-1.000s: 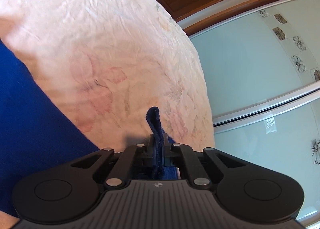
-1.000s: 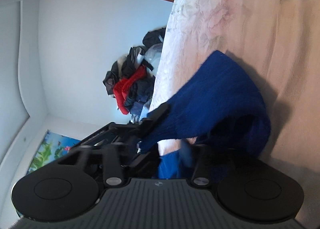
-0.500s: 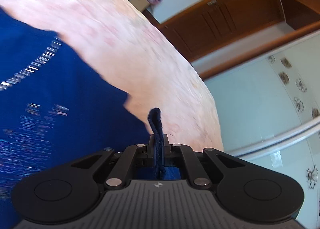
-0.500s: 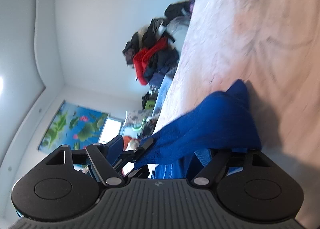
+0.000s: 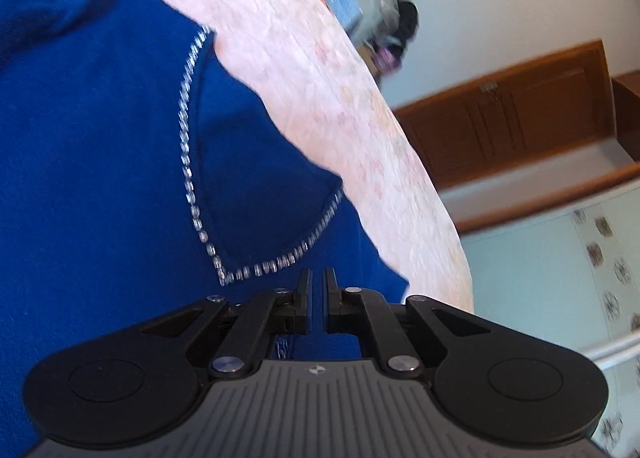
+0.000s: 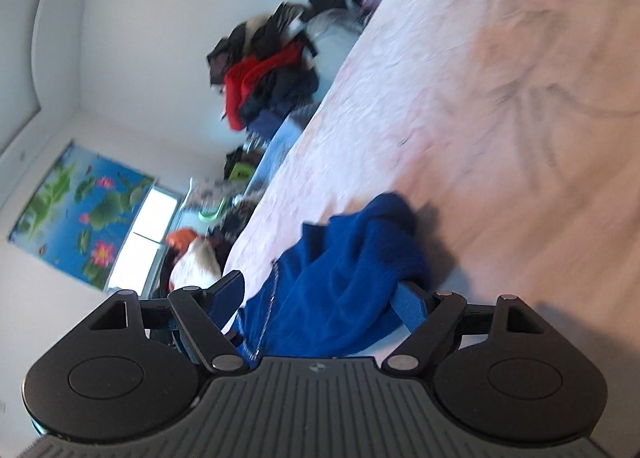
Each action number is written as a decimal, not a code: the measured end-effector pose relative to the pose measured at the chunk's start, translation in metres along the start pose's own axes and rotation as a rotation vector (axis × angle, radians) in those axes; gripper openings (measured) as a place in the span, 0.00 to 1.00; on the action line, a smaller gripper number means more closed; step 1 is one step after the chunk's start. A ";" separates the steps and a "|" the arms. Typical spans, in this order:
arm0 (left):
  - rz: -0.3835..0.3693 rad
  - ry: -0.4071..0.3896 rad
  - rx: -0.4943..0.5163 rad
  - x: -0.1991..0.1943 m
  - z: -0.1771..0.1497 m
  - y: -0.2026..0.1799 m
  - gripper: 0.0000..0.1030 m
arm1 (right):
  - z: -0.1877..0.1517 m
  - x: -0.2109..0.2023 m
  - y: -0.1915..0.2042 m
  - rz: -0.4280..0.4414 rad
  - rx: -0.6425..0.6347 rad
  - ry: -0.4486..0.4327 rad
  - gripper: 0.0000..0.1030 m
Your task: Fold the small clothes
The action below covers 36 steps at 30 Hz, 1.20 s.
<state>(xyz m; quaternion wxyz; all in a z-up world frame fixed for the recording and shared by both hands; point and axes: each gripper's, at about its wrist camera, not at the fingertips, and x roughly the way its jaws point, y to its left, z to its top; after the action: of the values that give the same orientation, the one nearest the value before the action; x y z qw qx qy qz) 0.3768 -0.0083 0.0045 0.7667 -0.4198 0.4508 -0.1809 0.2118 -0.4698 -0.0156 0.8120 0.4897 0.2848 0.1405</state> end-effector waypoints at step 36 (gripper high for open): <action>0.070 0.168 0.257 0.069 -0.017 -0.031 0.12 | -0.031 0.005 0.023 -0.058 -0.023 0.035 0.77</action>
<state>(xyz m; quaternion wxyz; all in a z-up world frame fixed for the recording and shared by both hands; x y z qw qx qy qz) 0.4025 -0.0798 -0.0122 0.7794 -0.2857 0.5010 -0.2448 0.1981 -0.4343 -0.0082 0.8162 0.4694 0.3114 0.1286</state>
